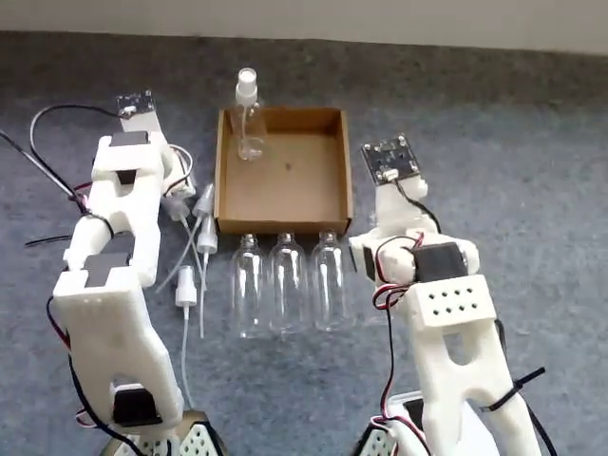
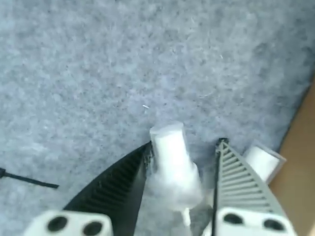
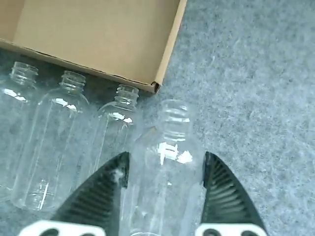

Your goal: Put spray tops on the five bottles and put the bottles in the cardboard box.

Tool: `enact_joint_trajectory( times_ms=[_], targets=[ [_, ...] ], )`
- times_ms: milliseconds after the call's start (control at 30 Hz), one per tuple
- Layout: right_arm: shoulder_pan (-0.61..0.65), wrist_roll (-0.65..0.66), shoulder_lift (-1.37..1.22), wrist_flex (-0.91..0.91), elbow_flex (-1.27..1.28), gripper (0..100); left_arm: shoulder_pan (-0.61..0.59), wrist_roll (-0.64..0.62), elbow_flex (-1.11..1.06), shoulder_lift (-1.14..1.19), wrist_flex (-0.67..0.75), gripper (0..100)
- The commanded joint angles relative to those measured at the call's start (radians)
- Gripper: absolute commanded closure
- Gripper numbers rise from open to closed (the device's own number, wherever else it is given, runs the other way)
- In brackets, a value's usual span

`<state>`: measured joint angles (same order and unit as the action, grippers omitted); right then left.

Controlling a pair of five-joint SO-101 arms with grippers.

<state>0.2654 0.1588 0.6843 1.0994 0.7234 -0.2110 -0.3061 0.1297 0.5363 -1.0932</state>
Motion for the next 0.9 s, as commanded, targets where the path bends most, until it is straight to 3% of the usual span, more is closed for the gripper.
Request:
enact_joint_trajectory(
  times_ms=[0,200,400,633,867],
  targets=[
    [0.007,0.003,0.028,-0.013,-0.007,91.0,-0.007,-0.006,0.038,-0.012,-0.008,88],
    [0.007,0.003,0.035,-0.013,-0.007,91.0,-0.012,-0.006,0.038,-0.012,-0.012,89],
    [0.007,0.003,0.038,-0.019,-0.012,91.0,-0.124,-0.005,0.097,-0.073,-0.012,93],
    [0.036,0.011,0.039,-0.054,-0.039,91.0,-0.239,0.114,0.352,-0.265,-0.138,93],
    [0.160,0.011,0.039,-0.070,-0.047,91.0,-0.248,0.161,0.662,-0.421,-0.275,93]
  ],
)
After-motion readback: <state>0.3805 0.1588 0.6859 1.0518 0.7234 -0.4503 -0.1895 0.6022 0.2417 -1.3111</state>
